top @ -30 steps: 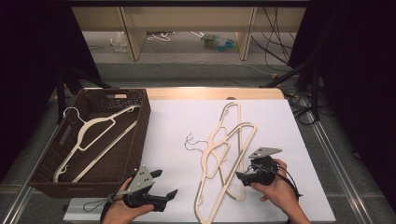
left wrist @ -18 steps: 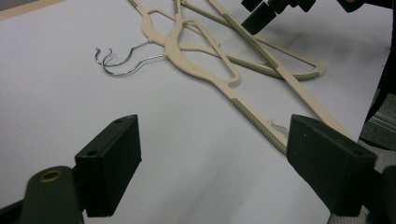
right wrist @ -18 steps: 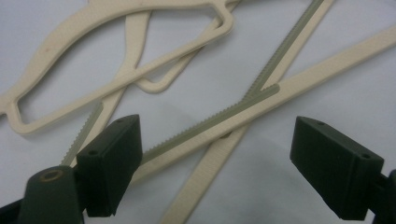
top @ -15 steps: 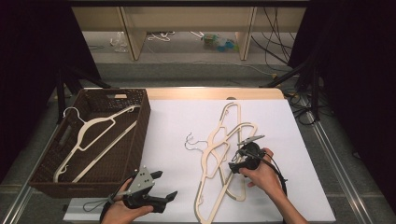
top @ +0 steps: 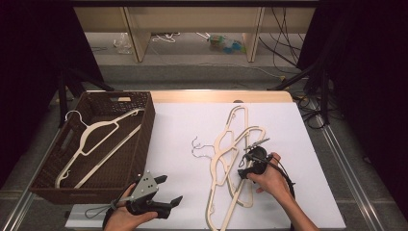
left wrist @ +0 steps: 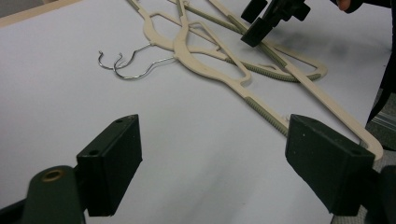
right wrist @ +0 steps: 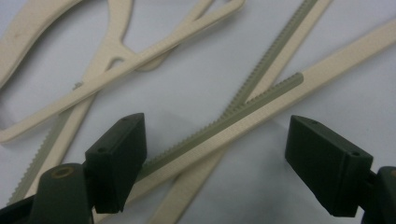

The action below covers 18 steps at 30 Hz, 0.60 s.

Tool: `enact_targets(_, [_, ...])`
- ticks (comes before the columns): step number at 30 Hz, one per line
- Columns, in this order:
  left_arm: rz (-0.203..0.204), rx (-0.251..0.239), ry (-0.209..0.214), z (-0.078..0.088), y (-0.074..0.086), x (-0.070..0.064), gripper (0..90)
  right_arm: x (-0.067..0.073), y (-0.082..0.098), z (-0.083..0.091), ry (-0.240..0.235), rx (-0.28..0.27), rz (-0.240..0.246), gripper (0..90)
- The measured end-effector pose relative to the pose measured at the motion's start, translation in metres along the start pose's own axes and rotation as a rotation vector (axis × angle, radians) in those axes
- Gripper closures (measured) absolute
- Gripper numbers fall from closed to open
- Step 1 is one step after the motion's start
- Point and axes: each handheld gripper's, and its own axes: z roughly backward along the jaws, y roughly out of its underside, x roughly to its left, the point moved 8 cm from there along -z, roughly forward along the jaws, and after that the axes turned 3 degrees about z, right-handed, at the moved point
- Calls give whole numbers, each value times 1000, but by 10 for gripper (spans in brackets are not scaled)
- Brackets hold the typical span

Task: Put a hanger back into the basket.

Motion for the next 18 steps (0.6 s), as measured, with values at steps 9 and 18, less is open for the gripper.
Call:
enact_targets(9, [-18, 3, 7, 1, 0, -1, 187, -12, 7, 6, -59, 31, -39, 358])
enact_targets(18, [-4, 5, 33, 1, 0, -4, 187, -27, 13, 12, -74, 48, -11, 535])
